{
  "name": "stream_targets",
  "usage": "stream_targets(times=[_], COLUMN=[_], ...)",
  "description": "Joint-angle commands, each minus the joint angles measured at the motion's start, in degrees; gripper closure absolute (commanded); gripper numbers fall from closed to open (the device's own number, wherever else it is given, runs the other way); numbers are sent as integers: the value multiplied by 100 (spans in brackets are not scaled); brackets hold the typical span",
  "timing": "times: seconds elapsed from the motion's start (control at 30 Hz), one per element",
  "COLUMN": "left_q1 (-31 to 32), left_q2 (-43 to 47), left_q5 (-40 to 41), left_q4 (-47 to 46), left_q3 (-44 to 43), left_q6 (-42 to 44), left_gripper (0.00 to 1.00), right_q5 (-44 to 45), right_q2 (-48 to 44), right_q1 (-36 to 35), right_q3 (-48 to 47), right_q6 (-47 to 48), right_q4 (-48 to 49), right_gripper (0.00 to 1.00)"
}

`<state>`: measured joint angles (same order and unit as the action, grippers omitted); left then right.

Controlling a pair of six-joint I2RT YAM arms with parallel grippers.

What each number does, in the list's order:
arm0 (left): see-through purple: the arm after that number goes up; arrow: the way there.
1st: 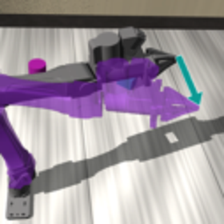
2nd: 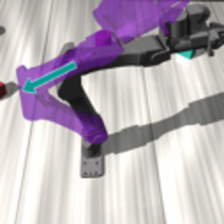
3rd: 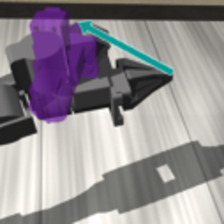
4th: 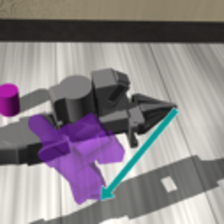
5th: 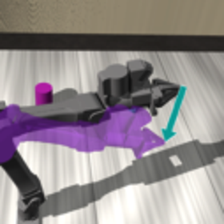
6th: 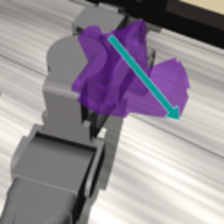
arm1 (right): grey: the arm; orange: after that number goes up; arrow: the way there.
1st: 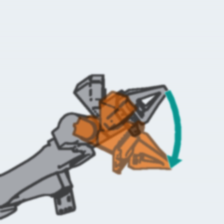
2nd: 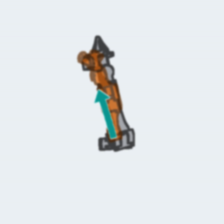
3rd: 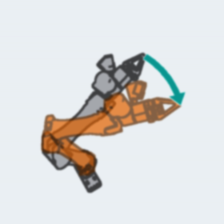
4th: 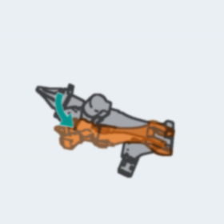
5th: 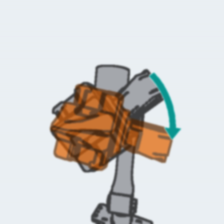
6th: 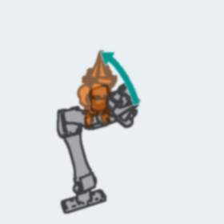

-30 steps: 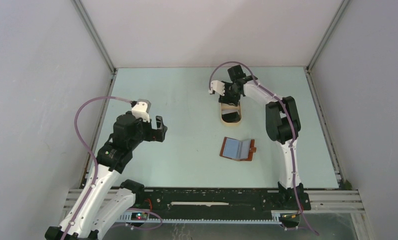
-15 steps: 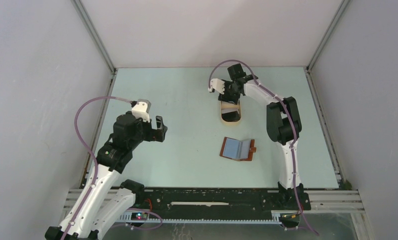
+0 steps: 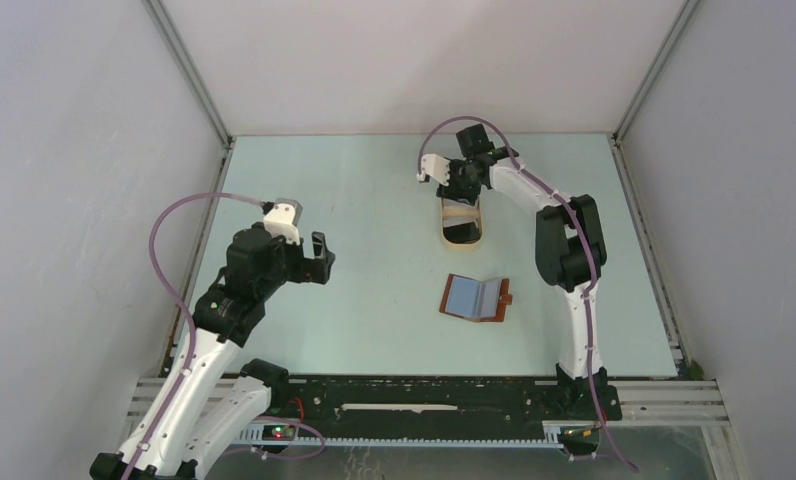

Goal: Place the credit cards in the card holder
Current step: Pick up the credit card from the storage box.

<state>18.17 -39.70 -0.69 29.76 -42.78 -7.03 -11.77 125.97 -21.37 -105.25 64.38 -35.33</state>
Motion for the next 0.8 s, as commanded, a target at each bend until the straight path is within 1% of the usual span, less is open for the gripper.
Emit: stream_targets(times=[0.0,0.13,0.2,0.77], left_q1=[-55,-57,-60,-68], left_q2=[35,26,15,-9], left_q5=[-98,-98,-106,-132], left_q4=[-155,-152,-153,-155], left_q3=[101,102,98,96], left_q6=[121,117,121,122], left_gripper=[0,0,0,0], right_q5=[-71,-96,-114,-226], right_q2=[-355,-380,-404,-499], right_q1=[17,40,59,128], right_q3=[62,59,47,86], right_q6=[48,31,24,0], right_q4=[38,2,-5,-107], right_gripper=[45,50,51,53])
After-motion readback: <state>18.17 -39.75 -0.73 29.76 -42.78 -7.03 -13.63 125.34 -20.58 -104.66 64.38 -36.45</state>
